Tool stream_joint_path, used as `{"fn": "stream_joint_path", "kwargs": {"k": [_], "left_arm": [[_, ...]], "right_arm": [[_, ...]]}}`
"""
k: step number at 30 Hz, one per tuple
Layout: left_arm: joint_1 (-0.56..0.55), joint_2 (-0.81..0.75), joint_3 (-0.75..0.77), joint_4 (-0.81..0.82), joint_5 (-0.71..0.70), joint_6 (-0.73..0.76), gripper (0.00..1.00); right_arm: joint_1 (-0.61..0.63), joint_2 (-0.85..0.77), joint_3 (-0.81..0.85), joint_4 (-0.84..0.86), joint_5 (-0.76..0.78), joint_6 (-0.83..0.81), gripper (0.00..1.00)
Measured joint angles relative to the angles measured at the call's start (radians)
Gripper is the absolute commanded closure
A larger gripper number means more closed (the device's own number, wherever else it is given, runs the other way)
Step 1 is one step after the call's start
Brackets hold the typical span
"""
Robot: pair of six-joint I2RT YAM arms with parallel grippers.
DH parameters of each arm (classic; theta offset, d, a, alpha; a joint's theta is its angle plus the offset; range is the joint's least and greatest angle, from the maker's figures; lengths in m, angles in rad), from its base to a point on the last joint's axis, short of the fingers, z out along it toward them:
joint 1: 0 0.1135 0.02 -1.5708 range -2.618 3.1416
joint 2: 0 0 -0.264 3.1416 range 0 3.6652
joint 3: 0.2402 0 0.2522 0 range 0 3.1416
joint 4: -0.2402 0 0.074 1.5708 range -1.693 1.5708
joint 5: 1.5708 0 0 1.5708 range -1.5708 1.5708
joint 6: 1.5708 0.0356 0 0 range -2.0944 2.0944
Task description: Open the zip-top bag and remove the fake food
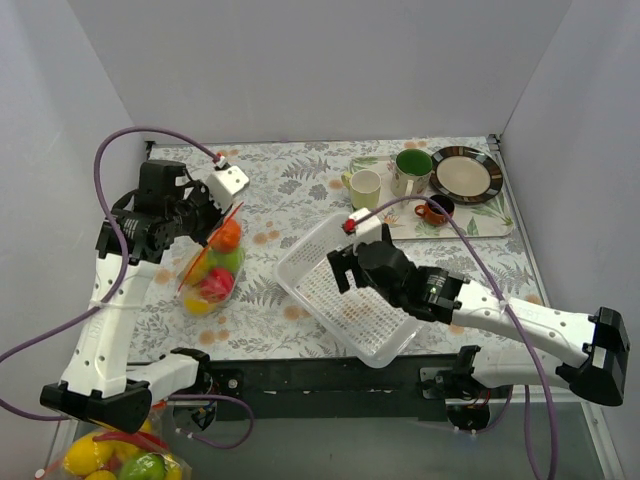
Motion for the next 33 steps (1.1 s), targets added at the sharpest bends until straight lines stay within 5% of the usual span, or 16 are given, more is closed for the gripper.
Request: {"fn": "stream_joint_path", "kwargs": {"k": [6,11,12,14,15,16,20,22,28,33], "left_arm": [[0.000,-0.062,-0.051,-0.102,0.119,0.112,1.00],[0.000,-0.136,-0.127,-0.105,0.078,0.075,0.89],[0.000,-0.148,-0.142,-0.092,0.053,0.063,0.81],[0.000,-0.188,-0.191,-0.031,-0.025,0.028,0.24],[0.000,-0.215,-0.220,0.009,-0.072,0.017,0.07],[0.000,-0.245,-0.253,0.066,-0.138,0.007,0.02],[0.011,-0.405,-0.512,0.469,-0.421,0.012,0.02],[0.078,-0.397,-0.562,0.569,-0.441,-0.006,0.02],[0.581,0.088,-0.326,0.655,-0.221,-0.243,0.02],[0.765,0.392,-0.235,0.637,-0.117,-0.407,0.02]], "right_arm": [[0.001,0.084,0.263,0.168,-0.172,-0.378,0.02],[0.002,0.215,0.434,0.176,-0.334,-0.538,0.02],[0.004,0.239,0.447,0.177,-0.358,-0.554,0.01],[0.010,0.275,0.449,0.169,-0.391,-0.579,0.01],[0.014,0.288,0.449,0.166,-0.401,-0.585,0.02],[0.017,0.303,0.446,0.165,-0.413,-0.592,0.02],[0.031,0.311,0.397,0.166,-0.443,-0.596,0.02],[0.040,0.305,0.369,0.166,-0.449,-0.594,0.01],[0.073,0.206,0.225,0.173,-0.438,-0.562,0.01],[0.081,0.108,0.123,0.200,-0.418,-0.526,0.01]]}}
